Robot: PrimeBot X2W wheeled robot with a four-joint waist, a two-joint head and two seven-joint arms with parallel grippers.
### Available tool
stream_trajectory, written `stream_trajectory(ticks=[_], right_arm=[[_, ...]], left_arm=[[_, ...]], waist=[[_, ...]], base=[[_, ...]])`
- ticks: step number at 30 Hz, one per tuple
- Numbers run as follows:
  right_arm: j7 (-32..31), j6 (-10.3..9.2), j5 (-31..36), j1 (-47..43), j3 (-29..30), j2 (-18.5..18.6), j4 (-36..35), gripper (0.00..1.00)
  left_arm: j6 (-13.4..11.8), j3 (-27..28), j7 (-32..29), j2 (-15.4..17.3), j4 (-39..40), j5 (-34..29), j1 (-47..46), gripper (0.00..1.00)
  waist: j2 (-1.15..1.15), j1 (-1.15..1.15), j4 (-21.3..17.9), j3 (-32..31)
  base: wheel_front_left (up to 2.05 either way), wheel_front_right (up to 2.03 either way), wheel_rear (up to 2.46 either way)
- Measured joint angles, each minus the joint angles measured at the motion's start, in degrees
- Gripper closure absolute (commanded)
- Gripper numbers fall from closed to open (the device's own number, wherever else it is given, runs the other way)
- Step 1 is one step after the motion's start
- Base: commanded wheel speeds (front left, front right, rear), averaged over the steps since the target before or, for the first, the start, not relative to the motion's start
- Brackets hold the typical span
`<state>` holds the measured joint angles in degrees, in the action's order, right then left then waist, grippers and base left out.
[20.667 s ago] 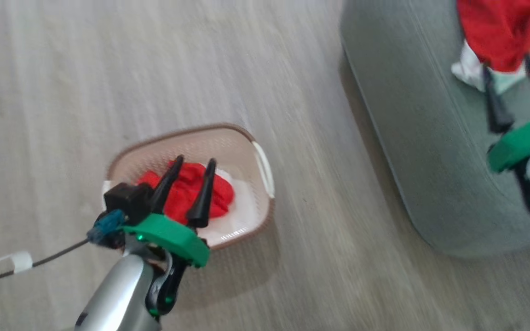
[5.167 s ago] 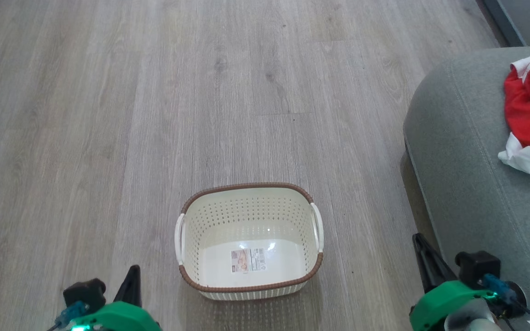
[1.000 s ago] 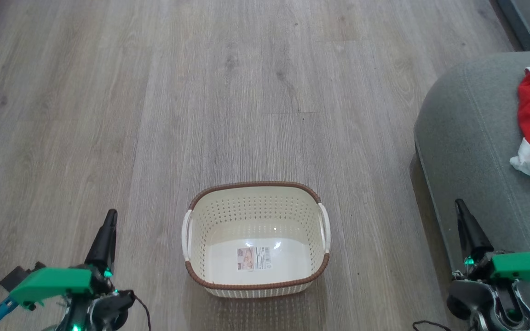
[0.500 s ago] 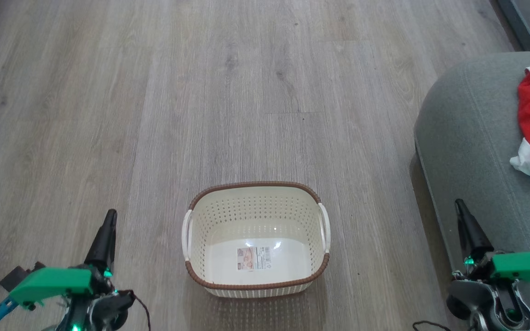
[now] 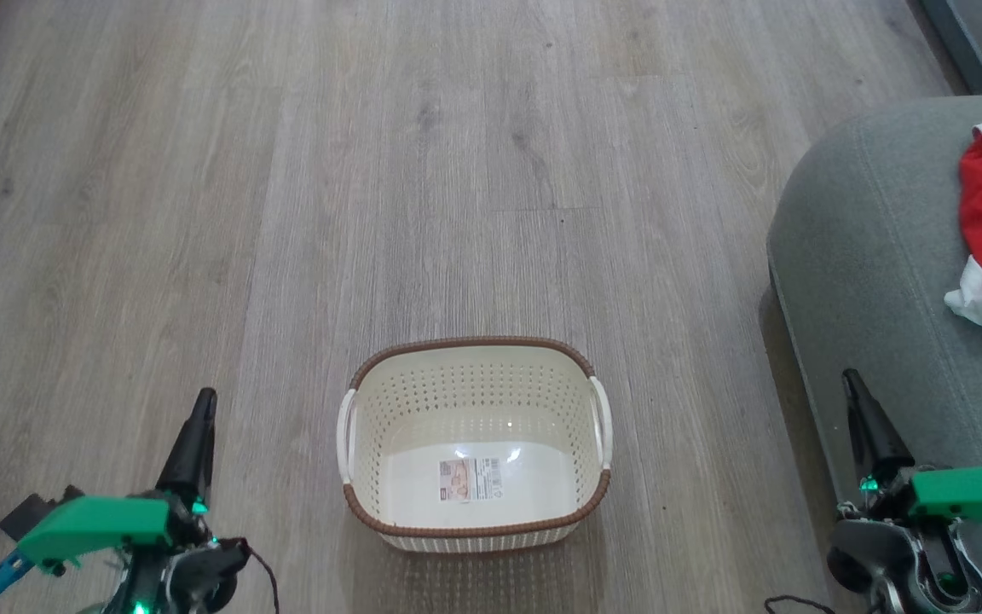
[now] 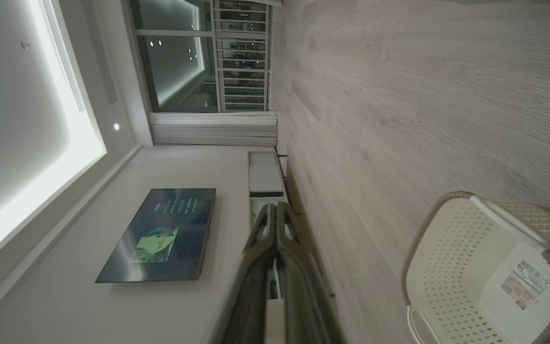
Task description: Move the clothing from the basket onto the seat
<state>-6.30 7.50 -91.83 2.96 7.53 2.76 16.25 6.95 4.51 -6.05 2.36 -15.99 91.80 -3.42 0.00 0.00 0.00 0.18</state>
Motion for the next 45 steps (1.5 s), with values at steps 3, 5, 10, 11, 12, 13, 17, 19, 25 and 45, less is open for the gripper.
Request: stream_trajectory(ticks=[3,5,10,11,12,13,17,19,25,45], right_arm=[[0.0,0.00,0.0,0.0,0.0,0.0,0.0,1.00],[0.0,0.00,0.0,0.0,0.0,0.0,0.0,1.00],[0.0,0.00,0.0,0.0,0.0,0.0,0.0,1.00],[0.0,0.00,0.0,0.0,0.0,0.0,0.0,1.00],[0.0,0.00,0.0,0.0,0.0,0.0,0.0,1.00],[0.0,0.00,0.0,0.0,0.0,0.0,0.0,1.00],[0.0,0.00,0.0,0.0,0.0,0.0,0.0,1.00],[0.0,0.00,0.0,0.0,0.0,0.0,0.0,1.00],[0.0,0.00,0.0,0.0,0.0,0.0,0.0,1.00],[0.0,0.00,0.0,0.0,0.0,0.0,0.0,1.00]], left_arm=[[0.0,0.0,0.0,0.0,0.0,0.0,0.0,1.00],[0.0,0.0,0.0,0.0,0.0,0.0,0.0,1.00],[0.0,0.0,0.0,0.0,0.0,0.0,0.0,1.00],[0.0,0.0,0.0,0.0,0.0,0.0,0.0,1.00],[0.0,0.0,0.0,0.0,0.0,0.0,0.0,1.00],[0.0,0.0,0.0,0.0,0.0,0.0,0.0,1.00],[0.0,0.0,0.0,0.0,0.0,0.0,0.0,1.00],[0.0,0.0,0.0,0.0,0.0,0.0,0.0,1.00],[0.0,0.0,0.0,0.0,0.0,0.0,0.0,1.00],[0.0,0.0,0.0,0.0,0.0,0.0,0.0,1.00]], waist=[[0.00,0.00,0.0,0.0],[0.00,0.00,0.0,0.0],[0.00,0.00,0.0,0.0],[0.00,0.00,0.0,0.0],[0.00,0.00,0.0,0.0],[0.00,0.00,0.0,0.0],[0.00,0.00,0.0,0.0],[0.00,0.00,0.0,0.0],[0.00,0.00,0.0,0.0],[0.00,0.00,0.0,0.0]], base=[[0.00,0.00,0.00],[0.00,0.00,0.00],[0.00,0.00,0.00],[0.00,0.00,0.00],[0.00,0.00,0.00],[0.00,0.00,0.00],[0.00,0.00,0.00],[0.00,0.00,0.00],[0.00,0.00,0.00],[0.00,0.00,0.00]])
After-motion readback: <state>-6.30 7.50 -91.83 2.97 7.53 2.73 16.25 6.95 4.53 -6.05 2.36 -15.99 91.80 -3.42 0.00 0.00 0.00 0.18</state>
